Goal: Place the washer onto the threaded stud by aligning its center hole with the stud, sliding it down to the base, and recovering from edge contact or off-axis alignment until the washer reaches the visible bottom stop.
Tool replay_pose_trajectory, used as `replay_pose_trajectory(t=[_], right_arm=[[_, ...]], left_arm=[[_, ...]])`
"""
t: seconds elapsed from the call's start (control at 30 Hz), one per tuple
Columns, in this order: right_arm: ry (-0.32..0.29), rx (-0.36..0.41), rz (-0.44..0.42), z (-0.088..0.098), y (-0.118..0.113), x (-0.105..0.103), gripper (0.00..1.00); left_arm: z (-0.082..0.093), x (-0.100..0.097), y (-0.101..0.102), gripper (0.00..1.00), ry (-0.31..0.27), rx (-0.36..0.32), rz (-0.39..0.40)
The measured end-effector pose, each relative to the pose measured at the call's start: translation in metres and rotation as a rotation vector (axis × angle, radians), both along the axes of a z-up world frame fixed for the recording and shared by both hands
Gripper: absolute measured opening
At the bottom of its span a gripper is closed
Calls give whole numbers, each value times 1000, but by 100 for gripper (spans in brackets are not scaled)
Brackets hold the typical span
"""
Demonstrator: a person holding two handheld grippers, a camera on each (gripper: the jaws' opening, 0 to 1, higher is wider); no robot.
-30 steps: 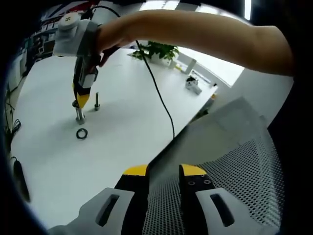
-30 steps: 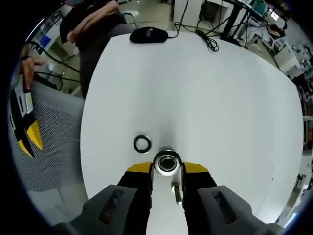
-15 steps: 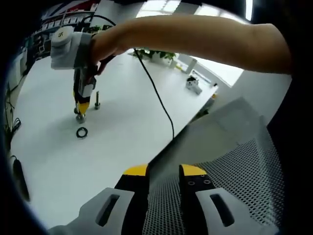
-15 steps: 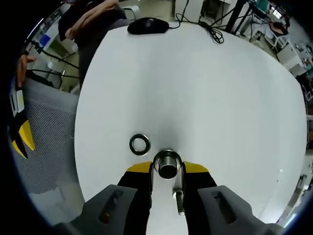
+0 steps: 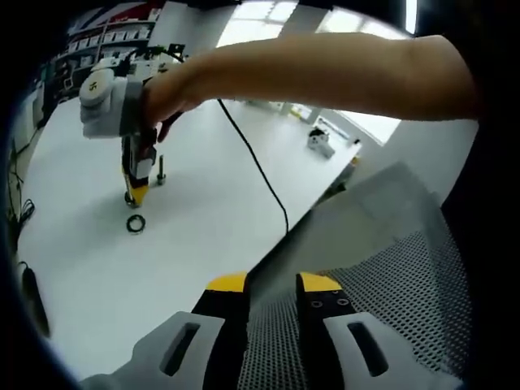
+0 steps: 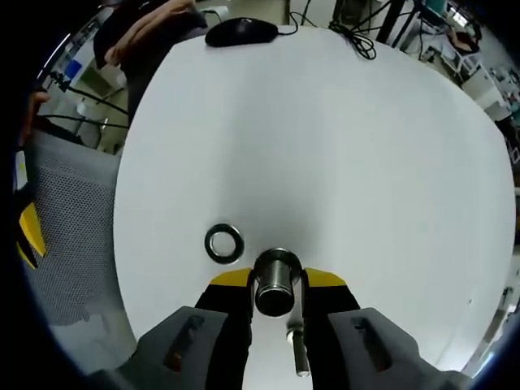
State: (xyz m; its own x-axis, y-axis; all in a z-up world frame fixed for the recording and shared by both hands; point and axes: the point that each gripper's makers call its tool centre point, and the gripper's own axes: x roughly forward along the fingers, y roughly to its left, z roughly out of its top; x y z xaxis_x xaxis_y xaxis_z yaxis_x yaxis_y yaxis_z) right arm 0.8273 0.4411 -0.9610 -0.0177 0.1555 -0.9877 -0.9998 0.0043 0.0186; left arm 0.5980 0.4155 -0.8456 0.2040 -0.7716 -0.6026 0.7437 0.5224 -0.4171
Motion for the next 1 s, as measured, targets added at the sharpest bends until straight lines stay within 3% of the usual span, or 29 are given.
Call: replay_pose_trajectory(t=[0.2, 0.3, 0.43, 0.57, 0.73, 0.87, 1.0], right_arm=[[-3, 18, -12, 0, -1, 0, 23], [-10, -10, 9, -2, -5, -2, 25], [-34, 41, -50, -1, -2, 1, 43], [-68, 66, -89, 7, -4, 2, 43], [-94, 178, -213, 24, 1, -1, 40], [-32, 265, -320, 32, 2, -16, 38], [-41, 290, -347, 34, -5, -26, 37]], left_arm=[[0, -1, 0, 20, 0, 1, -6], [0, -1, 0, 20, -2, 1, -8], [0, -2, -1, 19, -3, 3, -13], [0, -3, -1, 19, -4, 2, -17], [0, -3, -1, 19, -3, 0, -21], [0, -4, -2, 19, -4, -1, -25], [1, -4, -2, 19, -5, -1, -27]])
